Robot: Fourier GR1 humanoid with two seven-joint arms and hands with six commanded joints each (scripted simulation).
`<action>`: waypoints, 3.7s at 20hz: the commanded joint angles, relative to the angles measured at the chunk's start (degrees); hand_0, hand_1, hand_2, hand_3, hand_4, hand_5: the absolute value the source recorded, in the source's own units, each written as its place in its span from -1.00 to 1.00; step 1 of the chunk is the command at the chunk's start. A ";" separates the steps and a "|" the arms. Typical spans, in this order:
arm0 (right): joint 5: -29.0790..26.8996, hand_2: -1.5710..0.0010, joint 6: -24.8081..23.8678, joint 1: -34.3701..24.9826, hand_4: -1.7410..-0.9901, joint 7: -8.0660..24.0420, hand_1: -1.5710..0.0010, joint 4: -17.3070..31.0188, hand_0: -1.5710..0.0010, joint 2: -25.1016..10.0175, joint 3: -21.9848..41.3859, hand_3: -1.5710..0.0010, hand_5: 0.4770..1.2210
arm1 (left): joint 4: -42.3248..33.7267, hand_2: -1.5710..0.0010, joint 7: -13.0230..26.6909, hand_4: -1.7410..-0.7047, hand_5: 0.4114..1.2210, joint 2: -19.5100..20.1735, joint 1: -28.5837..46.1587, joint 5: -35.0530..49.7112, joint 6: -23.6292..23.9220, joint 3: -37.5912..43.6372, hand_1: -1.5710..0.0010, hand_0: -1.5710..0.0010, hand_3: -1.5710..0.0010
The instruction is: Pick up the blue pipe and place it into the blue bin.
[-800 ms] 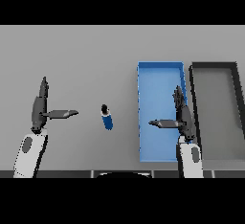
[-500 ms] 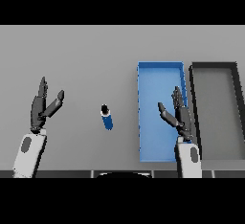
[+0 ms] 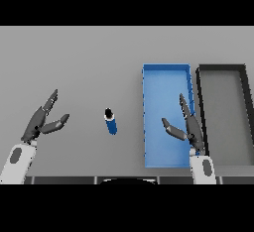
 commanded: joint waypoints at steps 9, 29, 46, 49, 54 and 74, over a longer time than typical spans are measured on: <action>-0.49 1.00 0.90 -0.33 0.34 -2.27 1.00 -0.39 1.00 -0.64 -0.09 1.00 -0.65 | -8.10 1.00 7.69 0.28 -0.81 0.80 0.69 -2.03 -7.54 -9.45 1.00 1.00 1.00; -1.13 1.00 0.75 0.87 0.27 -2.07 1.00 -0.60 1.00 -0.38 -0.88 1.00 -0.67 | 8.16 1.00 4.86 0.27 -0.88 -18.19 -11.12 -10.52 -8.37 -18.69 1.00 1.00 1.00; -0.54 1.00 0.83 0.21 0.32 -2.09 1.00 -0.19 1.00 -0.69 -0.74 1.00 -0.61 | 6.30 -0.90 -1.52 -0.92 0.92 -25.64 -10.74 -7.92 -3.73 -18.63 -0.89 -0.88 -0.79; 0.28 1.00 0.51 0.77 0.34 -2.20 1.00 -0.29 1.00 -0.35 -0.24 1.00 -0.59 | 1.80 -0.95 -1.09 -0.95 0.96 -25.91 -11.94 -7.23 -3.44 -19.03 -0.95 -0.94 -0.82; -0.04 1.00 0.93 0.70 0.40 -3.25 1.00 -0.02 1.00 -1.34 -0.92 1.00 -0.57 | -3.34 -0.98 3.46 -0.97 0.99 -24.46 -13.73 -5.55 -4.89 -19.29 -0.98 -0.98 -0.84; -15.69 1.00 13.54 -1.74 0.40 2.49 1.00 -10.08 1.00 -6.54 -0.76 1.00 -0.77 | -4.20 -1.00 8.07 -0.98 1.00 -24.92 -15.72 -5.68 -6.36 -20.01 -1.00 -1.00 -0.83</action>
